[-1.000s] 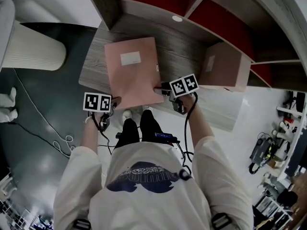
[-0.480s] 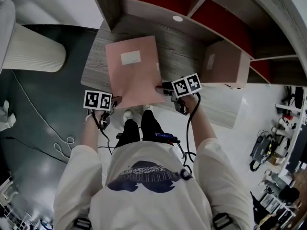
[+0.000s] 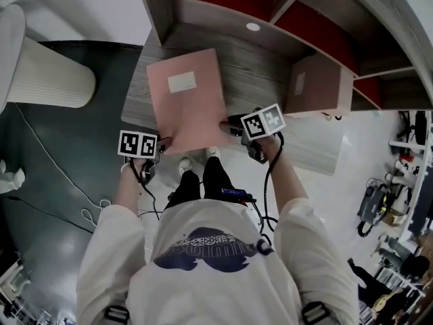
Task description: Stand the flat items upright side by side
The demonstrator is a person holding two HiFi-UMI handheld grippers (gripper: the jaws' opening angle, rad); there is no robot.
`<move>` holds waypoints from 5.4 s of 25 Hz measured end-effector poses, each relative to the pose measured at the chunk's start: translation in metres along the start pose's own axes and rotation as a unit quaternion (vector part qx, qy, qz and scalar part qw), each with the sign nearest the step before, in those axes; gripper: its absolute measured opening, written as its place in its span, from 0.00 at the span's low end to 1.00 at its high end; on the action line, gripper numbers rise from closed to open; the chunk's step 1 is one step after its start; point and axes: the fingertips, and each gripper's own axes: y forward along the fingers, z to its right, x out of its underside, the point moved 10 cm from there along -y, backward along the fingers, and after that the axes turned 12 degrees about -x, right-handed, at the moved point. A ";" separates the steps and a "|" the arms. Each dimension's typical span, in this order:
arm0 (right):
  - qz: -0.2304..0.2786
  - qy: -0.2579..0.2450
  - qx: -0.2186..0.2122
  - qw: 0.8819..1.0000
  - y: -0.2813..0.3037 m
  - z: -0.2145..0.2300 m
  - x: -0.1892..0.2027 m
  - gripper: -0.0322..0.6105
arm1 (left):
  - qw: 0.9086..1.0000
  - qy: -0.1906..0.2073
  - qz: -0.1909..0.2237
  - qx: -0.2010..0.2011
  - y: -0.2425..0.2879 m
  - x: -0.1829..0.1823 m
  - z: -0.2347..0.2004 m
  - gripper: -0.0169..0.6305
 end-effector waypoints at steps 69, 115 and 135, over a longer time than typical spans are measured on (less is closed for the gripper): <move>-0.015 -0.399 0.141 0.906 0.000 -0.005 0.038 0.30 | 0.862 0.353 0.259 -0.254 0.011 0.028 0.033 0.24; -0.063 -0.421 0.055 0.903 -0.064 -0.075 0.006 0.49 | 0.940 0.260 0.177 -0.134 -0.068 -0.033 0.138 0.39; -0.015 -0.371 0.113 0.921 -0.063 -0.102 0.039 0.47 | 0.908 0.369 0.169 -0.101 -0.051 -0.087 0.144 0.39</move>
